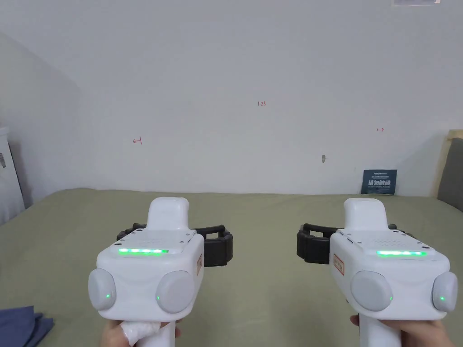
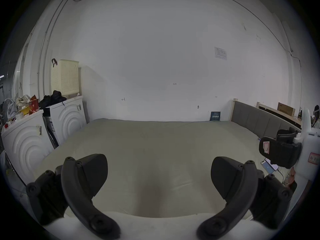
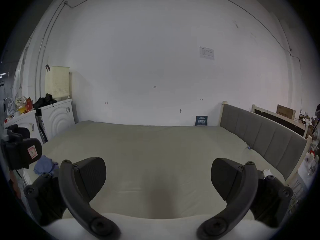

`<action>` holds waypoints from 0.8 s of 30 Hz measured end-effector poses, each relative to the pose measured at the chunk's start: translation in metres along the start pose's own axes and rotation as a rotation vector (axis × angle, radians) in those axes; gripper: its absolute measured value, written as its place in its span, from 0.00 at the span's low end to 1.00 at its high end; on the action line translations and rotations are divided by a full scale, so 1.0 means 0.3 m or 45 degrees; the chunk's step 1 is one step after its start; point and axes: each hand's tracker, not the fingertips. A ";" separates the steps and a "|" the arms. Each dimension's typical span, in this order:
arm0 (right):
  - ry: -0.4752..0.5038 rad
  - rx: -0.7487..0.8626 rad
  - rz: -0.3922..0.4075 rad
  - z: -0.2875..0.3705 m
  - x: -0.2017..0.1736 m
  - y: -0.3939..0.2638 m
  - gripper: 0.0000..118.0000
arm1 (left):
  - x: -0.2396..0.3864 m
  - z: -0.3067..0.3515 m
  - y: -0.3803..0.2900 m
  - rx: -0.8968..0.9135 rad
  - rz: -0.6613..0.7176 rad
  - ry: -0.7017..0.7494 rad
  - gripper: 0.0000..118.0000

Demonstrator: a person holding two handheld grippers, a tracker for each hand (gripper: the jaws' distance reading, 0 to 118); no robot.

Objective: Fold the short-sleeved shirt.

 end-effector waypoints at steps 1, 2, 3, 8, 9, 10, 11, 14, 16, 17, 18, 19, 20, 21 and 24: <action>-0.009 -0.004 0.002 0.001 -0.004 -0.001 1.00 | -0.002 -0.001 0.001 -0.003 0.010 -0.007 1.00; -0.008 -0.007 0.004 0.001 -0.003 -0.002 1.00 | -0.003 -0.001 0.003 -0.007 0.015 -0.011 1.00; -0.001 -0.008 0.007 0.000 -0.003 -0.002 1.00 | -0.003 -0.001 0.003 -0.010 0.018 -0.015 1.00; 0.017 -0.009 -0.006 -0.002 -0.004 -0.002 1.00 | 0.001 0.008 0.006 -0.001 0.006 -0.016 1.00; 0.016 -0.008 -0.004 -0.001 -0.008 -0.001 1.00 | 0.001 0.010 0.007 0.000 0.005 -0.018 1.00; 0.015 -0.004 0.002 0.000 -0.012 -0.001 1.00 | 0.002 0.012 0.008 -0.001 0.005 -0.018 1.00; 0.014 -0.001 0.014 0.002 -0.018 0.002 1.00 | 0.001 0.014 0.009 0.000 0.006 -0.018 1.00; 0.012 0.015 0.034 0.008 -0.031 0.005 1.00 | -0.001 0.016 0.011 0.003 0.010 -0.023 1.00; 0.013 0.021 0.034 0.006 -0.032 0.009 1.00 | -0.001 0.019 0.013 0.004 0.009 -0.030 1.00; 0.011 0.021 0.035 0.007 -0.034 0.010 1.00 | 0.000 0.021 0.014 0.005 0.007 -0.031 1.00; 0.010 0.025 0.039 0.008 -0.036 0.010 1.00 | 0.001 0.022 0.015 0.006 0.004 -0.032 1.00; 0.006 0.029 0.043 0.010 -0.037 0.011 1.00 | 0.002 0.025 0.016 0.010 0.001 -0.033 1.00; 0.002 0.032 0.049 0.011 -0.038 0.011 1.00 | 0.002 0.027 0.016 0.016 -0.002 -0.036 1.00; 0.003 0.035 0.053 0.012 -0.039 0.012 1.00 | 0.004 0.029 0.017 0.018 -0.006 -0.035 1.00; 0.000 0.039 0.057 0.012 -0.039 0.013 1.00 | 0.007 0.032 0.021 0.032 -0.008 -0.034 1.00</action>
